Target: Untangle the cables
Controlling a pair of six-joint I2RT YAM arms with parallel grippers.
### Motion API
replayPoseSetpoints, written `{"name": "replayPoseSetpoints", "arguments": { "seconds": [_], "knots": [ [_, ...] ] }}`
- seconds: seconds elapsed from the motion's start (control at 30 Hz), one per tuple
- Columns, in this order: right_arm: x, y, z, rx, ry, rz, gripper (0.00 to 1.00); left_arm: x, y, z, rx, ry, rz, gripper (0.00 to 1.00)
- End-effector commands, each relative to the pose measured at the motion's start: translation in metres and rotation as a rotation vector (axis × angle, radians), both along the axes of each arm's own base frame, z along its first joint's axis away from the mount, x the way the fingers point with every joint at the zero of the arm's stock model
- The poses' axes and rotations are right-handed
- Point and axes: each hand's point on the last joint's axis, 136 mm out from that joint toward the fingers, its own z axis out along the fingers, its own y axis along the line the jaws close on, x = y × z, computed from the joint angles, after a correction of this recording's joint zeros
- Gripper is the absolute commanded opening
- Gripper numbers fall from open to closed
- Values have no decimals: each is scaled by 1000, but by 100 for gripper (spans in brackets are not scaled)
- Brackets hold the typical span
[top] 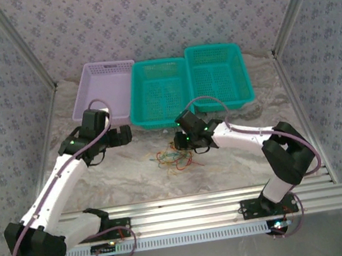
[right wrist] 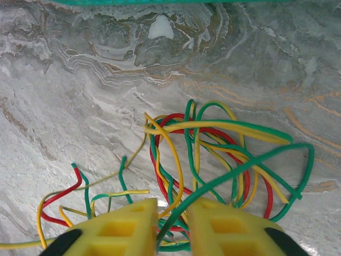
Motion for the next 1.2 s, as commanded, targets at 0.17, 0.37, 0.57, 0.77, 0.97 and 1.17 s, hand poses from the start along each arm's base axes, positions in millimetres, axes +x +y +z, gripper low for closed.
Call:
{"name": "replayPoseSetpoints", "arguments": {
  "seconds": [0.17, 0.37, 0.57, 0.77, 0.97, 1.17],
  "knots": [
    [0, -3, -11, -36, 32, -26, 1, 0, -3, 11, 35, -21, -28, 100],
    [3, -6, 10, -37, -16, -37, 0, -2, -10, 11, 52, -24, -59, 100],
    [6, -6, 43, -11, -80, -36, 0, -7, -22, 18, 8, -35, -97, 100],
    [8, -9, 68, 26, -131, -28, 0, -24, -55, 25, -101, -30, -169, 100],
    [6, -4, 90, 87, -173, 11, 0, -49, -86, 15, -247, 10, -212, 100],
    [0, -2, 116, 152, -206, 37, 0, -65, -100, -1, -292, 28, -233, 100]
  ]
}}
